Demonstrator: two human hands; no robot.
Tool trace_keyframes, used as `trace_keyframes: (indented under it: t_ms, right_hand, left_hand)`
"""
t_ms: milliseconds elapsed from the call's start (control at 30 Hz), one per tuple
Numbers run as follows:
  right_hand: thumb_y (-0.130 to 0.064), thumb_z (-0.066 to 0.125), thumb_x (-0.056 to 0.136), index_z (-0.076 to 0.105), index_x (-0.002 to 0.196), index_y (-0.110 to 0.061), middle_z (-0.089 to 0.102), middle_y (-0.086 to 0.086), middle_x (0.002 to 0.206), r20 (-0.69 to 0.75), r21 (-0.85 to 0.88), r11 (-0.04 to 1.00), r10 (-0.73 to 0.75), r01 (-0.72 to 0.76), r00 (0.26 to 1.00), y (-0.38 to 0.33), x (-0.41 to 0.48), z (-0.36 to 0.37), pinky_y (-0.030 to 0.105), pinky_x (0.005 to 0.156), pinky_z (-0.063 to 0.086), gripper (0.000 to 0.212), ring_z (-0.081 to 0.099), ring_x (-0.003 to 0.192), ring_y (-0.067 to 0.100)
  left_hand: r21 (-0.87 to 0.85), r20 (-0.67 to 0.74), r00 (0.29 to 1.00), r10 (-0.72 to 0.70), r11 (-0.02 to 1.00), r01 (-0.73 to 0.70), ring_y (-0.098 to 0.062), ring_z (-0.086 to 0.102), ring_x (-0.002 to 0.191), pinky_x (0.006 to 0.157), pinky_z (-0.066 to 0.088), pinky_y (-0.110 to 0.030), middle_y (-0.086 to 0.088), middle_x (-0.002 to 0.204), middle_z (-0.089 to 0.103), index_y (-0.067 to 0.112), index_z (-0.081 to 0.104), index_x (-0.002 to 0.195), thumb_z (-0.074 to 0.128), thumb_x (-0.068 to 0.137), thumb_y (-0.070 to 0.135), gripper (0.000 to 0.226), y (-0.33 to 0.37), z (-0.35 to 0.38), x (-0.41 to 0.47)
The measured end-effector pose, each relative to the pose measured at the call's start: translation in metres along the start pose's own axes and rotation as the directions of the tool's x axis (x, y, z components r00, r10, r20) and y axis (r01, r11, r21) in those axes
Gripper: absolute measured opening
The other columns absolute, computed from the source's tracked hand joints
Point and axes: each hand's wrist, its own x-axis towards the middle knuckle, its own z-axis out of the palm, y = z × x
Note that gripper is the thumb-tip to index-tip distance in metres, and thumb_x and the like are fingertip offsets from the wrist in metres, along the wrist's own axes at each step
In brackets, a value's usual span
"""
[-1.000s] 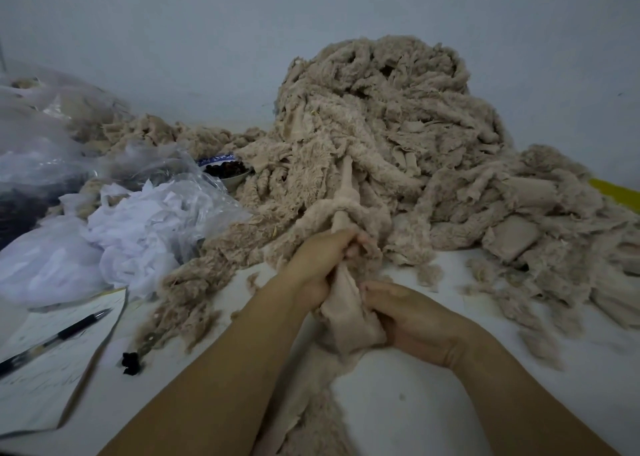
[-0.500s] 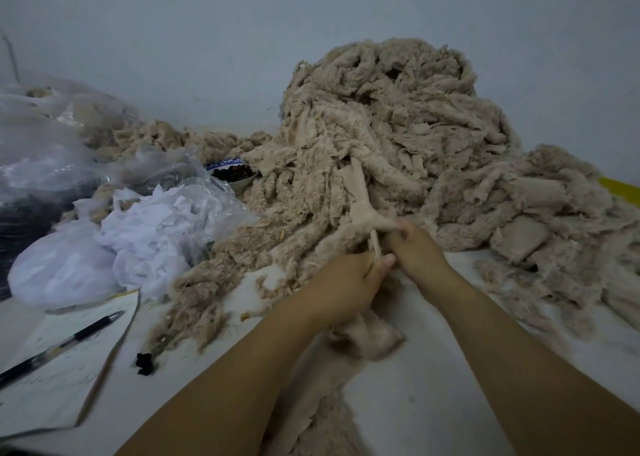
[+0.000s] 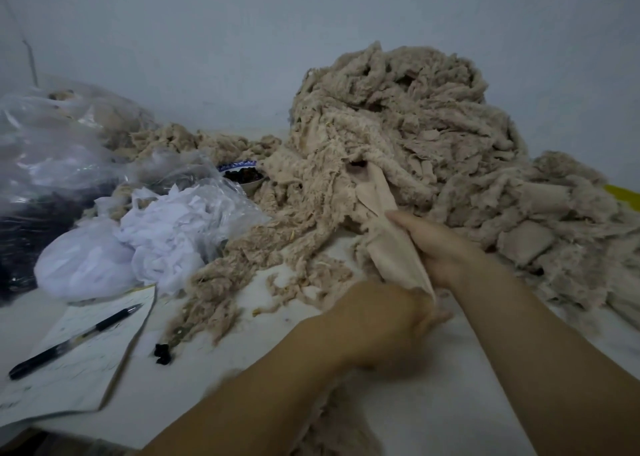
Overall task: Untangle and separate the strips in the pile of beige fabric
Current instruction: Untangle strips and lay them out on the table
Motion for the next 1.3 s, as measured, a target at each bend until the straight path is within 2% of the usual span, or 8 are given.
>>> trace_keyframes:
  t_ms: [167,333,467,733,833,1000,1200,1300]
  right_hand:
    - [-0.037,0.052,0.101,0.062,0.123,-0.005,0.068,0.016,0.11,-0.18,-0.243,0.97,-0.053,0.007,0.982,0.003,0.012,0.007,0.048,0.097,0.053,0.04,0.065,0.101,0.033]
    - [-0.051,0.044,0.1,0.062,0.09,-0.017,0.067,0.01,0.089,-0.338,-0.261,0.953,-0.241,0.155,0.91,0.021,0.002,-0.009,0.039,0.074,0.055,0.04,0.064,0.083,0.028]
    - [-0.049,0.042,0.102,0.062,0.082,-0.026,0.068,0.004,0.084,-0.202,-0.442,0.855,-0.389,0.27,0.899,0.037,-0.016,-0.002,0.031,0.068,0.049,0.036,0.063,0.075,0.017]
    - [-0.047,0.041,0.102,0.035,0.06,-0.022,0.042,-0.012,0.047,0.093,-0.651,0.66,-0.422,0.376,0.902,0.068,-0.042,0.015,0.015,0.045,0.031,0.049,0.04,0.042,-0.002]
    - [-0.053,0.04,0.101,0.041,0.06,-0.025,0.046,-0.013,0.05,0.087,-0.643,0.669,-0.421,0.374,0.903,0.061,-0.041,0.0,0.024,0.052,0.031,0.05,0.042,0.047,0.0]
    - [-0.045,0.034,0.105,0.063,0.093,-0.004,0.059,0.011,0.084,-0.392,-0.598,0.764,-0.543,0.242,0.743,0.025,-0.006,-0.066,0.032,0.065,0.036,0.052,0.055,0.081,0.026]
    - [-0.042,0.037,0.103,0.059,0.117,-0.003,0.059,0.021,0.117,-0.145,-0.971,0.236,-0.478,-0.033,0.866,0.014,0.017,-0.08,0.038,0.084,0.044,0.047,0.052,0.116,0.034]
    - [-0.063,0.034,0.096,0.067,0.097,-0.012,0.065,0.008,0.092,-0.045,-0.815,0.522,-0.494,0.254,0.869,0.01,0.005,-0.026,0.035,0.077,0.046,0.061,0.061,0.095,0.027]
  left_hand:
    - [0.067,0.02,0.978,0.209,0.975,-0.21,-0.003,0.018,0.051,0.056,0.038,-0.038,0.011,0.06,0.032,0.009,0.065,0.095,0.048,0.105,0.024,0.026,0.008,0.01,-0.014]
    - [-0.197,0.016,1.0,-0.018,0.98,0.021,-0.015,0.06,0.071,0.069,0.051,-0.034,0.004,0.077,0.065,0.024,0.067,0.087,0.053,0.101,0.033,0.022,-0.023,0.016,-0.014]
    - [-0.862,0.059,0.761,-0.646,0.351,0.365,-0.002,0.065,0.068,0.061,0.05,-0.021,0.011,0.079,0.071,0.031,0.072,0.082,0.044,0.095,0.064,0.045,-0.058,-0.006,0.002]
    - [-0.928,0.328,0.724,-0.608,-0.349,0.127,-0.017,0.058,0.077,0.07,0.051,-0.029,-0.003,0.086,0.061,0.011,0.066,0.105,0.055,0.101,0.028,0.021,-0.068,-0.021,0.059]
    - [-0.941,0.287,0.625,-0.726,-0.335,0.042,-0.019,0.056,0.071,0.061,0.046,-0.031,-0.005,0.081,0.062,0.009,0.064,0.102,0.055,0.101,0.03,0.023,-0.071,-0.019,0.069]
    - [-0.998,0.047,0.556,-0.83,-0.01,0.069,-0.028,0.064,0.1,0.076,0.053,-0.038,-0.009,0.114,0.067,0.013,0.06,0.128,0.05,0.102,0.038,0.038,-0.097,-0.026,0.055]
    - [-0.96,-0.02,0.613,-0.79,0.186,0.208,-0.019,0.062,0.094,0.072,0.048,-0.033,0.001,0.097,0.065,0.026,0.06,0.09,0.048,0.1,0.048,0.027,-0.099,-0.023,0.05]
    - [-0.941,-0.081,0.644,-0.761,0.271,0.202,-0.019,0.064,0.086,0.069,0.05,-0.031,-0.002,0.093,0.067,0.024,0.061,0.088,0.045,0.102,0.046,0.031,-0.091,-0.016,0.059]
